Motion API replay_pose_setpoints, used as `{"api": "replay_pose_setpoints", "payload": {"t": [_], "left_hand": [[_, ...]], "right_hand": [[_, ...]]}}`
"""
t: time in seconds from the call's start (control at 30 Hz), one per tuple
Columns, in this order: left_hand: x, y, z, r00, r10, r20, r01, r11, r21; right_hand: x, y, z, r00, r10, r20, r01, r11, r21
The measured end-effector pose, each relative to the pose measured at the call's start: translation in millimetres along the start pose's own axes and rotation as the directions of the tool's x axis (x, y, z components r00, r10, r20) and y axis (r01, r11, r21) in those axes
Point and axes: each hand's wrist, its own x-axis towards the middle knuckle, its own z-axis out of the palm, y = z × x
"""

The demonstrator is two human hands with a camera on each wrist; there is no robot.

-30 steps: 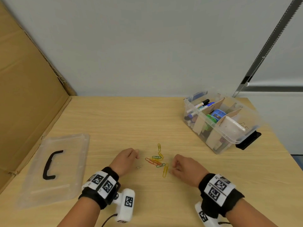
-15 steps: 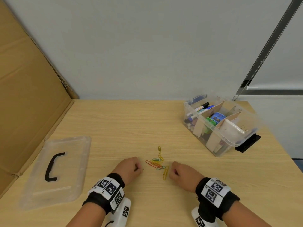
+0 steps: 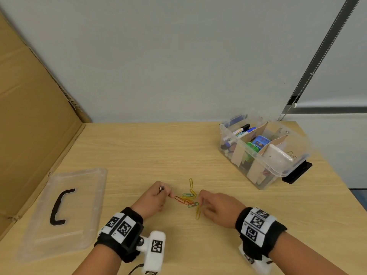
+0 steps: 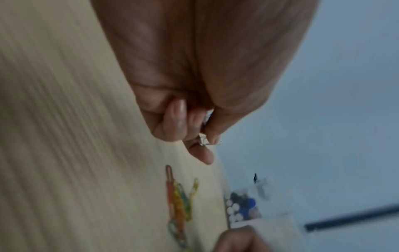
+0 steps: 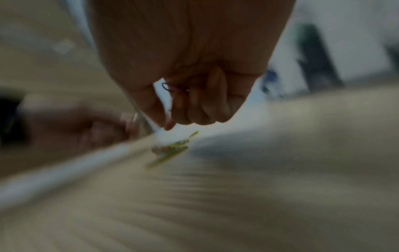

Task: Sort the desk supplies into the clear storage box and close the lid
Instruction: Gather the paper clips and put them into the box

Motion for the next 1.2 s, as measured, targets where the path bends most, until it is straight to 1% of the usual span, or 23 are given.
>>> {"api": "replay_pose_setpoints", "payload": {"t": [0.07,0.17,0.27,0.33,0.4,0.43,0.5,0.6,0.67,0.7,0.73,0.8,0.83,0.87,0.9,0.93,0.97,1.0,1.03,1.07,1.1,1.13,1.2], "left_hand": [[4,2,0,1.000,-0.024,-0.012,0.021,0.982,-0.188],[9,7,5,0.994,-0.108,-0.011,0.098,0.931,-0.352],[15,12,12,0.989,-0.151,-0.009,0.137,0.924,-0.357],[18,13,17,0.989,-0.149,0.007,0.147,0.961,-0.234],[22,10,19,0.998,-0.048,0.033,0.043,0.990,0.137],[22,8,20,0.997,0.013,0.071,-0.037,0.933,0.358],[22,7,21,0.988,0.061,0.145,-0.139,0.766,0.627],[21,9,23,0.985,0.072,0.154,-0.165,0.621,0.766],[20,8,23,0.987,0.086,0.139,-0.162,0.594,0.788],[19,8,24,0.987,0.088,0.137,-0.163,0.589,0.792],[18,7,24,0.986,0.086,0.141,-0.165,0.579,0.799],[16,6,24,0.985,0.085,0.153,-0.174,0.559,0.811],[15,6,24,0.984,0.085,0.159,-0.180,0.541,0.822],[14,7,24,0.983,0.084,0.163,-0.183,0.518,0.835],[14,8,24,0.982,0.083,0.169,-0.188,0.491,0.851],[13,9,25,0.981,0.082,0.176,-0.194,0.456,0.869],[12,11,26,0.978,0.087,0.189,-0.208,0.409,0.889],[11,12,26,0.975,0.091,0.203,-0.223,0.359,0.906],[11,13,27,0.971,0.095,0.217,-0.236,0.316,0.919],[10,14,27,0.969,0.095,0.227,-0.244,0.283,0.927],[10,14,28,0.967,0.093,0.236,-0.252,0.258,0.933],[10,14,28,0.967,0.086,0.241,-0.255,0.240,0.937],[12,14,28,0.968,0.067,0.241,-0.250,0.209,0.945]], "right_hand": [[0,-6,1,0.997,-0.048,0.064,0.062,0.969,-0.241],[5,-10,0,0.996,-0.070,0.060,0.086,0.938,-0.337],[8,-11,0,0.997,-0.053,0.050,0.068,0.923,-0.378],[7,-12,5,0.998,-0.026,0.051,0.045,0.907,-0.419],[7,-14,10,0.999,0.001,0.045,0.020,0.886,-0.464],[7,-14,12,0.999,0.017,0.043,0.005,0.883,-0.469],[7,-12,14,0.998,0.048,0.042,-0.026,0.907,-0.421],[4,-9,16,0.996,0.070,0.057,-0.055,0.970,-0.235],[2,-5,15,0.997,0.070,0.036,-0.072,0.996,0.047],[2,-3,13,0.997,0.075,0.019,-0.077,0.969,0.236],[2,-1,11,0.996,0.092,-0.001,-0.082,0.893,0.443],[4,1,7,0.986,0.163,0.017,-0.110,0.582,0.805],[5,0,6,0.982,0.181,0.057,-0.129,0.418,0.899],[6,0,5,0.979,0.186,0.087,-0.143,0.315,0.938],[8,-3,6,0.974,0.197,0.109,-0.163,0.281,0.946],[11,-5,8,0.970,0.215,0.114,-0.179,0.312,0.933],[13,-7,10,0.969,0.230,0.087,-0.180,0.423,0.888],[16,-9,12,0.975,0.222,0.026,-0.157,0.599,0.786],[18,-9,12,0.984,0.171,-0.043,-0.111,0.794,0.598],[19,-10,13,0.994,0.090,-0.064,-0.062,0.934,0.351],[19,-12,13,0.999,0.022,-0.030,-0.019,0.994,0.110],[20,-15,12,1.000,-0.006,0.015,0.007,0.997,-0.082],[22,-19,10,0.998,-0.031,0.054,0.045,0.956,-0.289]]}}
